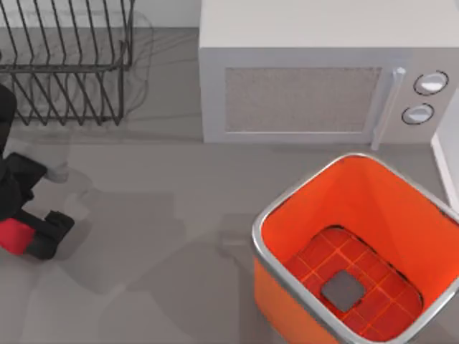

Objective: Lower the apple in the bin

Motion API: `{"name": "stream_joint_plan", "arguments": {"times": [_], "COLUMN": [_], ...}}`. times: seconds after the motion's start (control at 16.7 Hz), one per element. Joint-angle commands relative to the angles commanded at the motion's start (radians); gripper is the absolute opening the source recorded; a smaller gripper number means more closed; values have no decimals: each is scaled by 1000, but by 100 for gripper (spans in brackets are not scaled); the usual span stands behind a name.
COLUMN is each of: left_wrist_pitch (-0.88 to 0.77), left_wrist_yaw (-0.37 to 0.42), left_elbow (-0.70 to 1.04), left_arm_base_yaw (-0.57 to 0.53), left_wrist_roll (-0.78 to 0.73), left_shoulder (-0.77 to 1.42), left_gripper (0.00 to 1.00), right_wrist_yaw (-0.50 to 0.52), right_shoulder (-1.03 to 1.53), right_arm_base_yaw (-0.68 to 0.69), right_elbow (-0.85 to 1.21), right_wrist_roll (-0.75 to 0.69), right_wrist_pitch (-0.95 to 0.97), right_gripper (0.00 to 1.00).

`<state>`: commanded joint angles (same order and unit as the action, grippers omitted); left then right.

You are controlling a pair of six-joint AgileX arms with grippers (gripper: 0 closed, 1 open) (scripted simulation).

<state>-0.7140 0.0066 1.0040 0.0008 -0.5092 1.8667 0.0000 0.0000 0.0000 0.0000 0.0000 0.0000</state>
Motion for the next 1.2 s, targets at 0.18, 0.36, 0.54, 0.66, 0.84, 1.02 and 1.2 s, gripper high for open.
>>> {"name": "stream_joint_plan", "arguments": {"times": [0.18,0.36,0.54,0.66,0.84,1.02,1.2], "left_wrist_pitch": [0,0,0,0,0,0,0], "left_wrist_yaw": [0,0,0,0,0,0,0], "left_elbow": [0,0,0,0,0,0,0], "left_arm_base_yaw": [0,0,0,0,0,0,0], "left_wrist_roll": [0,0,0,0,0,0,0], "left_shoulder": [0,0,0,0,0,0,0], "left_gripper": [70,47,25,10,0,0,0], "right_wrist_yaw": [0,0,0,0,0,0,0], "right_shoulder": [0,0,0,0,0,0,0], "right_arm_base_yaw": [0,0,0,0,0,0,0], "right_elbow": [0,0,0,0,0,0,0], "right_wrist_roll": [0,0,0,0,0,0,0], "right_wrist_pitch": [0,0,0,0,0,0,0], "right_gripper": [100,100,100,100,100,100,100]}}
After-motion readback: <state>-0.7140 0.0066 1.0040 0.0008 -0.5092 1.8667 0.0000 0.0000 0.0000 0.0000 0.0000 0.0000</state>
